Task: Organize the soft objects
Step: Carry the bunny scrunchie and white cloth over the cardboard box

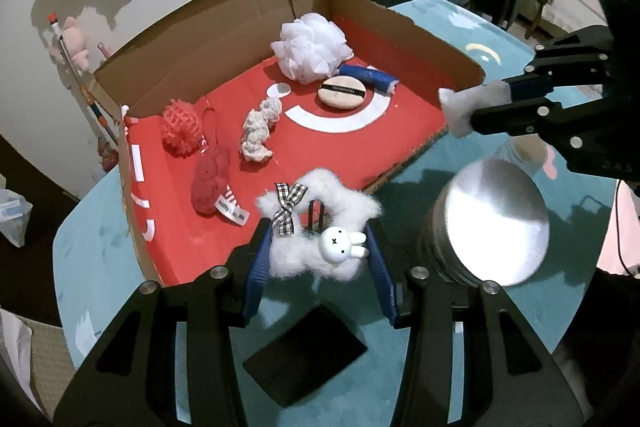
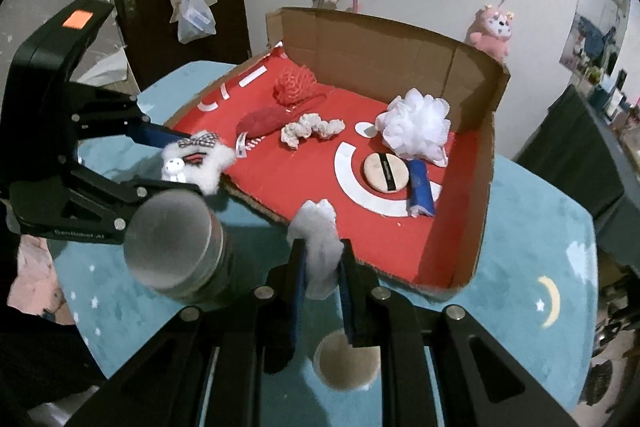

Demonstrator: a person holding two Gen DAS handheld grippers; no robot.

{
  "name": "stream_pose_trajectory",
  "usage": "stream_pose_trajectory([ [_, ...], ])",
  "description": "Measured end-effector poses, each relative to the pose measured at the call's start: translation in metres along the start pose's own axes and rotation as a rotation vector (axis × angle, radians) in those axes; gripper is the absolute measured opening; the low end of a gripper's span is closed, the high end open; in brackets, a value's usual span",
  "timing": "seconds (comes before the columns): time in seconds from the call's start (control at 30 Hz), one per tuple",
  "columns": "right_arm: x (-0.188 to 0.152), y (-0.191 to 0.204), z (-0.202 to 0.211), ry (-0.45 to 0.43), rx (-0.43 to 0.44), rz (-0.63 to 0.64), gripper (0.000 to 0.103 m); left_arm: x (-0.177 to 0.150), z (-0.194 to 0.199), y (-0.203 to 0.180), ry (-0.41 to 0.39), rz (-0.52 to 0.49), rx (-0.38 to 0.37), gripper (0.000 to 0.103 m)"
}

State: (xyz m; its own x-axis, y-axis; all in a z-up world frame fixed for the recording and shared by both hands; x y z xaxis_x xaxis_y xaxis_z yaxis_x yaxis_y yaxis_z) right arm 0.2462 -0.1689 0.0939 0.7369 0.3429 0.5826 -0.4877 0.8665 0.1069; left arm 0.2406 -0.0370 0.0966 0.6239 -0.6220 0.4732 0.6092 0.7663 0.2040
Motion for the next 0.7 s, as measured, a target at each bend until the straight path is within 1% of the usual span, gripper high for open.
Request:
stream_pose_trajectory([
  [0.13, 0.012, -0.010, -0.012, 0.023, 0.037, -0.020, 0.016, 0.008, -0.006, 0.010, -0.003, 0.008, -0.018, 0.044],
  [0.3, 0.023, -0.020, -0.030, 0.053, 0.053, -0.027, 0.016, 0.017, -0.019, 0.021, 0.002, 0.010, -0.035, 0.044],
  [0.7, 0.036, -0.040, -0.080, 0.152, 0.063, -0.029, 0.016, 0.037, -0.068, 0.029, 0.054, -0.013, -0.113, 0.044],
])
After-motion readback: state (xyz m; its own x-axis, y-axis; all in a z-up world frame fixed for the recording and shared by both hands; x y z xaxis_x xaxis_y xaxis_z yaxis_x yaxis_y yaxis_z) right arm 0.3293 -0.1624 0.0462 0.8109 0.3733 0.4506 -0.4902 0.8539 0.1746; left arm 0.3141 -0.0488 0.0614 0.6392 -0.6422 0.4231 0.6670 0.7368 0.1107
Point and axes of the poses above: each gripper's, at about its wrist camera, not at the fingertips, and z roughly against the way its jaws point, y to its left, x to its top, the point moved 5 cm from there along -z, roughly the way its jaws point, and after that the axes turned 8 degrees about -z, right-handed, at the moved point
